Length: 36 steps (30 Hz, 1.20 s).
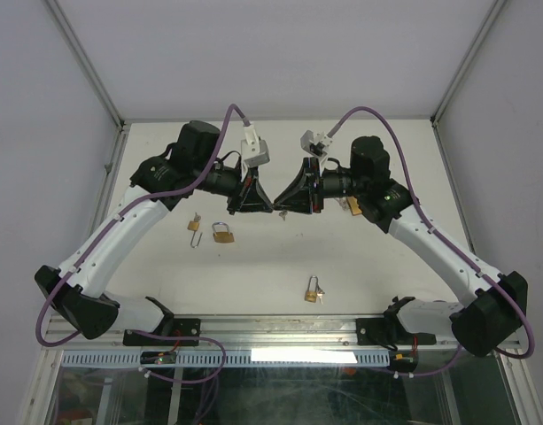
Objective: Unlock with the key
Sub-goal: Pick up the key from the center of the board.
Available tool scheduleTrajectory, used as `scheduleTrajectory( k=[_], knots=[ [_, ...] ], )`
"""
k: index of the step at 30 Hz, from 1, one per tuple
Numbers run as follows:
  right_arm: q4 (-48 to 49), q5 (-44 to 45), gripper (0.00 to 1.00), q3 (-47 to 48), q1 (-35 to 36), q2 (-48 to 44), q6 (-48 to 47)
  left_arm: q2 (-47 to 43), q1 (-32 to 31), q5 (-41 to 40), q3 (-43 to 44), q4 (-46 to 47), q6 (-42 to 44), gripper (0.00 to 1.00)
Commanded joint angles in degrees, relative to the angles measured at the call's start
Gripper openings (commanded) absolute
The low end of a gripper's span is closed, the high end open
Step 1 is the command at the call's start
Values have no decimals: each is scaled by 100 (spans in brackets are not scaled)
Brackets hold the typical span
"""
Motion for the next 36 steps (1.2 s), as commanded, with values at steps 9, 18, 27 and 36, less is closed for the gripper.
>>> scheduleTrajectory(
  k=[9, 18, 27, 36],
  knots=[
    [-270, -60, 0, 243, -20, 12, -192, -208, 162, 388, -53, 560, -366, 0],
    [-576, 154, 38, 205, -27, -36, -420, -271, 218, 446, -174, 792, -486, 0],
    [-244, 157, 42, 227, -31, -34, -275, -276, 218, 517, -212, 829, -478, 0],
    [-58, 135, 24, 319, -30, 100, -174, -259, 214, 565, -194, 847, -430, 0]
  ],
)
